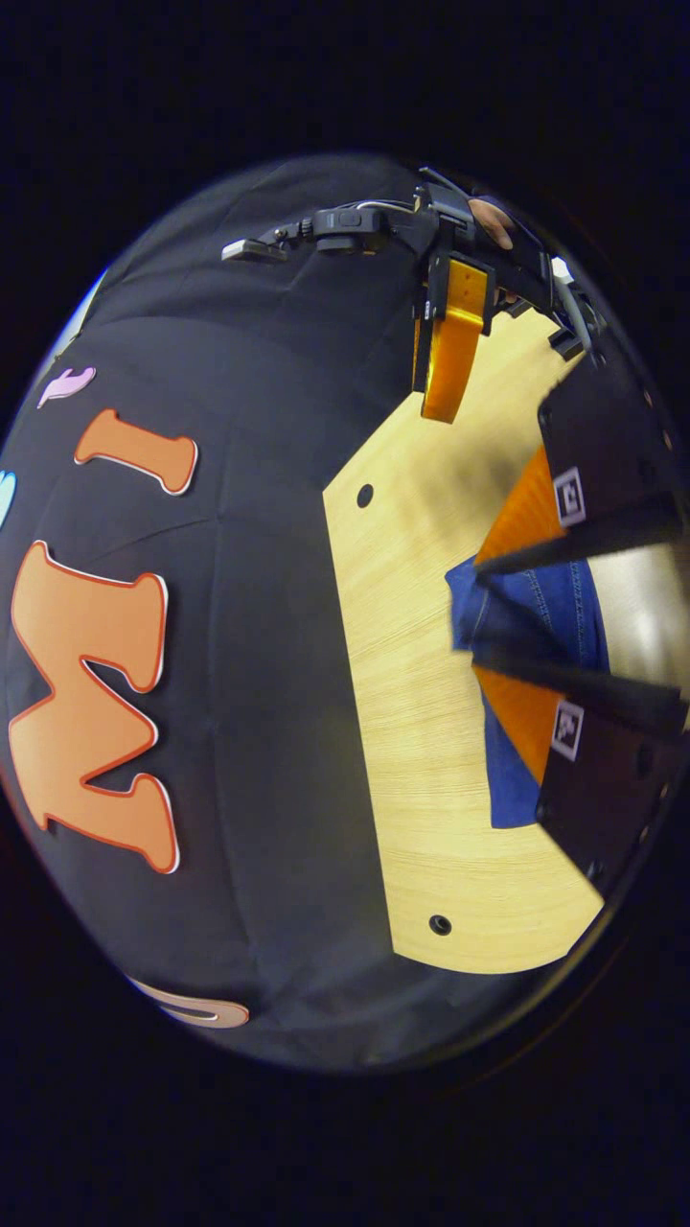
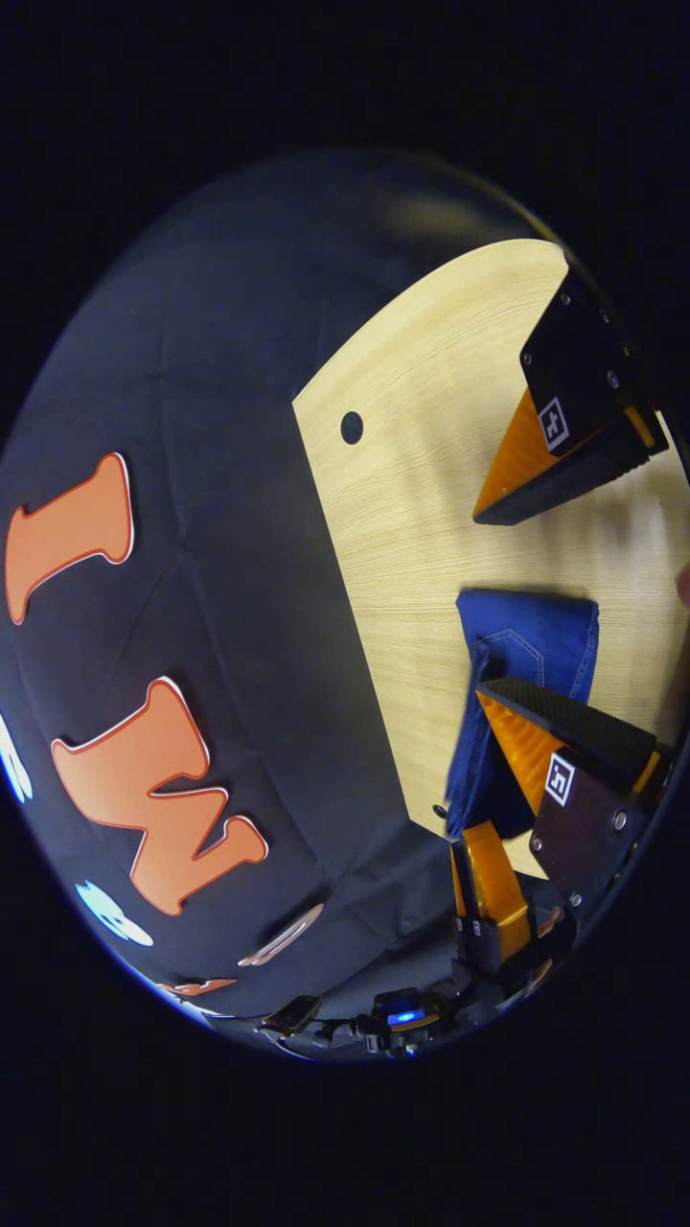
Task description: Grasp the waist and the cuffs of the jeans and fold them to make the two legs overlap; first hold the waist and fold one-third of the jeans toward the cuffs, then hold the cuffs and fold the remaining one-third in the same direction to finish folding.
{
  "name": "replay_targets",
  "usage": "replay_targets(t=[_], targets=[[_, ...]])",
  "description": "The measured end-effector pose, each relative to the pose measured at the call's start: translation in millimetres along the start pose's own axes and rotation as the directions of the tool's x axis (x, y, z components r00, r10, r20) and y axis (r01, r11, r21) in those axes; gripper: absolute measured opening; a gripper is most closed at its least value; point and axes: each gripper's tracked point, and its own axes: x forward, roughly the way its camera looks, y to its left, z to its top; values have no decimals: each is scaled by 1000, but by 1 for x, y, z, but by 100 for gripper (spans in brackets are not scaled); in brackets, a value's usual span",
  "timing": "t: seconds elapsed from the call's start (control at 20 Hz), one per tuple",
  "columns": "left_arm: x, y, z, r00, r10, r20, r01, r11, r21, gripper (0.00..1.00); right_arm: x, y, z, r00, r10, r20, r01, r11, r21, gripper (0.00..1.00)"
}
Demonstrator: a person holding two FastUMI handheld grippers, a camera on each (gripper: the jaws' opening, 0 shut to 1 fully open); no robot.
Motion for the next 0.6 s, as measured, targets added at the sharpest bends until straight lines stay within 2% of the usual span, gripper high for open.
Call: replay_targets(t=[0.05, 0.1, 0.15, 0.2, 0.4, 0.55, 0.6], targets=[[-4, 2, 5, 1000, 6, 21, -6, 1000, 9, 69, 1, 4, 2, 1000, 3, -1, -3, 1000, -4, 98], [-7, 4, 9, 1000, 8, 27, -9, 1000, 17, 78, 4, 12, 5, 1000, 8, -2, -8, 1000, -10, 98], [-11, 6, 14, 999, 14, 42, -15, 1000, 18, 83, 4, 15, 8, 1000, 7, 4, -6, 1000, -20, 98], [-14, 12, 19, 998, 26, 57, -27, 1000, 12, 79, 1, 19, 9, 1000, 8, 15, -8, 999, -33, 98], [-44, 42, 45, 979, 99, 175, -101, 995, 0, 81, -13, 40, 39, 992, 6, 127, 10, 992, -126, 98], [-74, 66, 76, 941, 162, 297, -164, 986, -15, 94, -32, 65, 74, 965, 13, 263, 51, 971, -234, 97], [-85, 73, 87, 924, 181, 338, -184, 983, -23, 94, -39, 75, 84, 953, 21, 303, 64, 961, -269, 98]])
